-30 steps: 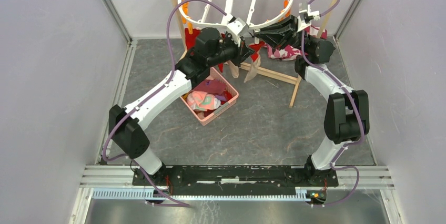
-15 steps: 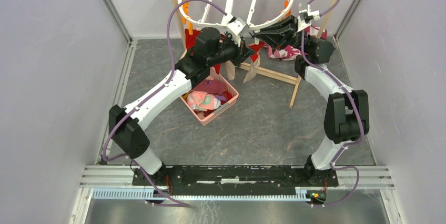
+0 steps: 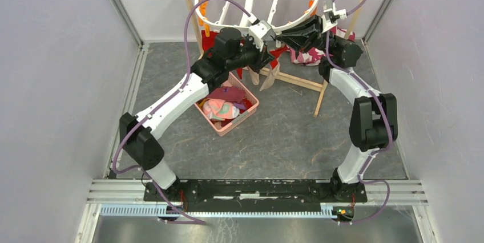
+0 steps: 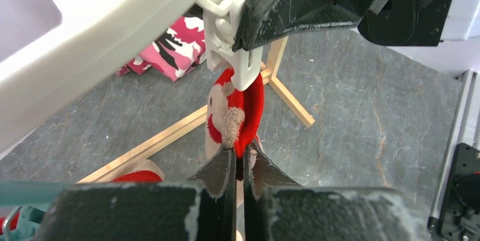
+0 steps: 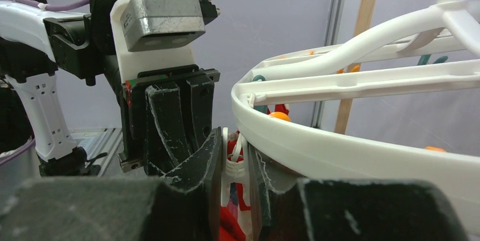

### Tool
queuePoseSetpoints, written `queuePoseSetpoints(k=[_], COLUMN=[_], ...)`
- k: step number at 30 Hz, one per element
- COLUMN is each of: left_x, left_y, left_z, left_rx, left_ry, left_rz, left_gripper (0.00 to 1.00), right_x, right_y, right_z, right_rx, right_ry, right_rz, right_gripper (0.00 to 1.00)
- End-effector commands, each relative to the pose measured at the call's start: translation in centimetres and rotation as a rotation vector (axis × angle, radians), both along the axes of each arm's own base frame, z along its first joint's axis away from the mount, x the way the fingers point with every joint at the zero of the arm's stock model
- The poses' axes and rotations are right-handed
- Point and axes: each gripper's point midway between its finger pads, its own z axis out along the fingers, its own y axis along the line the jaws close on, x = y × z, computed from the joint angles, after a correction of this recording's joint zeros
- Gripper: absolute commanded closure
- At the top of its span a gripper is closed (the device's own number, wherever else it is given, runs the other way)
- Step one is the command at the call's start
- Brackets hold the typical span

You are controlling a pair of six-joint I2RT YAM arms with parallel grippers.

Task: Clip the socks to the hanger
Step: Clamp the sock onto the hanger.

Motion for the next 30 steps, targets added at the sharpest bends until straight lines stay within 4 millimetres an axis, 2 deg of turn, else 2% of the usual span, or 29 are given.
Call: queuePoseSetpoints(k=[1, 15, 30], left_x=[0.8, 1.6, 2.1], left_y=[0.6, 0.4, 0.7], left_z=[1.4, 2.3, 2.1], left_rx=[0.043, 0.036, 0.031], left_ry=[-0.088, -0.144, -0.122], left_rz=[0.008, 0.016, 0.055], left_gripper=[0.98, 0.98, 0.98], right_x=[-2.2, -2.5, -2.4], right_y=[0.2, 0.3, 0.3], right_z=[1.5, 0.9, 0.6], right_rx=[0.000, -0.010, -0.010], right_ry=[-0.154, -0.172, -0.172], right_rz=[0.058, 0.085, 0.094], right_gripper=[0.85, 0.85, 0.85])
